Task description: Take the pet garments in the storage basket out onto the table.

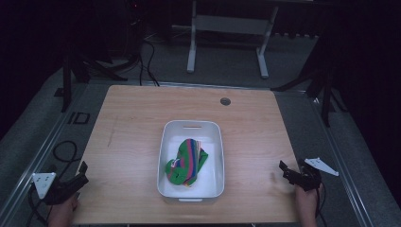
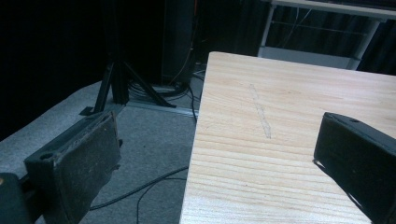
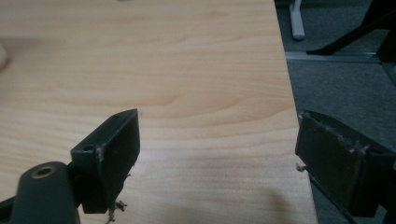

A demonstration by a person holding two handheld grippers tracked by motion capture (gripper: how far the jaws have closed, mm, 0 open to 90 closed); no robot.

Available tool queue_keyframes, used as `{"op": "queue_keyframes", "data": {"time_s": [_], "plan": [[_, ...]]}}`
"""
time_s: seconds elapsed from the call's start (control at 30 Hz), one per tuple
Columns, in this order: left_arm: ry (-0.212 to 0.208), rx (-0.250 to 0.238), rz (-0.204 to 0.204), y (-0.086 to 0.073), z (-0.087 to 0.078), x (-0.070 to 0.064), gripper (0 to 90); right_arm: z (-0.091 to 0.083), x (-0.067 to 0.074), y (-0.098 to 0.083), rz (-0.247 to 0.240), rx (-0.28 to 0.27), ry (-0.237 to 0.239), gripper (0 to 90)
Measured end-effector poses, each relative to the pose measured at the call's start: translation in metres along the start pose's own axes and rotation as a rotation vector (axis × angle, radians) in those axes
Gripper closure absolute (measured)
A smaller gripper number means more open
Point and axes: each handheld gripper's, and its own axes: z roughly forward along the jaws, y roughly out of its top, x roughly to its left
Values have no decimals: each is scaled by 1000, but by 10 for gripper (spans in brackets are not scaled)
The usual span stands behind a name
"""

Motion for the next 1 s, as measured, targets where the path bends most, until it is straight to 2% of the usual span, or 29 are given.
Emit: {"op": "queue_keyframes", "data": {"time_s": [0.07,0.17,0.2,0.27,0.33,0.47,0.57,0.7,0.77,0.9,0.93,0.97,1.0], "plan": [[-1,-2,0,0,0,0,9,-1,1,-1,-4,-13,4,146],[-2,1,0,0,0,0,9,3,0,1,-26,41,55,148],[-2,1,0,0,0,0,9,3,0,1,-26,41,55,148],[-2,3,-2,0,0,1,10,5,-5,2,-14,72,95,150],[-2,3,-2,0,0,1,9,6,-9,3,-16,89,96,149],[0,3,-2,0,0,1,10,7,-16,4,-34,128,190,148],[0,4,-3,0,0,1,9,9,-14,4,-121,170,246,147],[-1,3,-2,0,0,1,10,15,-7,9,-234,253,359,147],[-1,3,-2,0,0,1,9,17,-1,13,-281,292,390,137],[-5,3,-2,0,0,1,9,20,13,22,-332,319,475,134],[-5,3,-2,0,0,1,9,20,13,22,-332,319,475,134],[-8,4,-1,0,0,1,9,21,17,24,-338,338,514,135],[-9,3,0,0,0,1,9,23,24,27,-361,374,586,136]]}}
